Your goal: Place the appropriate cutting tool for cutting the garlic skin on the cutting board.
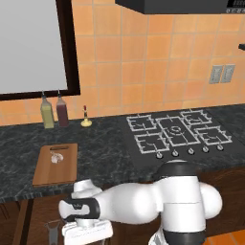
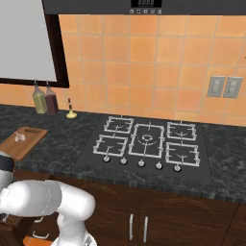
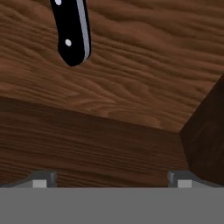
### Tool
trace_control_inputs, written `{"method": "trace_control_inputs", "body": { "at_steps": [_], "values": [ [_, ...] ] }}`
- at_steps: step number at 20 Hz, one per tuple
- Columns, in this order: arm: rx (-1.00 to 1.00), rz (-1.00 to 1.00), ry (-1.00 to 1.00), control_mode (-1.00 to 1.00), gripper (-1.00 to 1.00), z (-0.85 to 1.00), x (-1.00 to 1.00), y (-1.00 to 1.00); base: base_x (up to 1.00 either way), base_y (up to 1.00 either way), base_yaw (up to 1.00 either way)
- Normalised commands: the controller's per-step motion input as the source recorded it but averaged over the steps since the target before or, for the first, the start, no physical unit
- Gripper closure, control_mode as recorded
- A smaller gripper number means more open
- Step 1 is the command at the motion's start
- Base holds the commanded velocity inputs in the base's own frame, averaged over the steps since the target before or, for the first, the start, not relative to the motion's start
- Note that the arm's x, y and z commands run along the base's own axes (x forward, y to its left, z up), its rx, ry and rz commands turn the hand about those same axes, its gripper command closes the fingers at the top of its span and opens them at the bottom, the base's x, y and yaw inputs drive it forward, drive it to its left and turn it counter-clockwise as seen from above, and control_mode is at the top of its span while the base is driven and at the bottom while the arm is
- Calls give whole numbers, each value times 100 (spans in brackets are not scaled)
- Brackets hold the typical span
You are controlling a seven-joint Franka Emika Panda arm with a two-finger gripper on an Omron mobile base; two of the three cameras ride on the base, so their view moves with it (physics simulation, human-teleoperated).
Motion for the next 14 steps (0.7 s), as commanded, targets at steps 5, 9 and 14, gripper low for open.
{"method": "trace_control_inputs", "body": {
  "at_steps": [5, 9, 14],
  "values": [
    [6, 0, -41, -100, -100, 3, 21, 45, 0, 0, 0],
    [0, -9, -27, -100, -100, -3, 27, 17, 0, 0, 0],
    [0, -18, -6, -100, -100, -10, 36, 19, 0, 0, 0]
  ]
}}
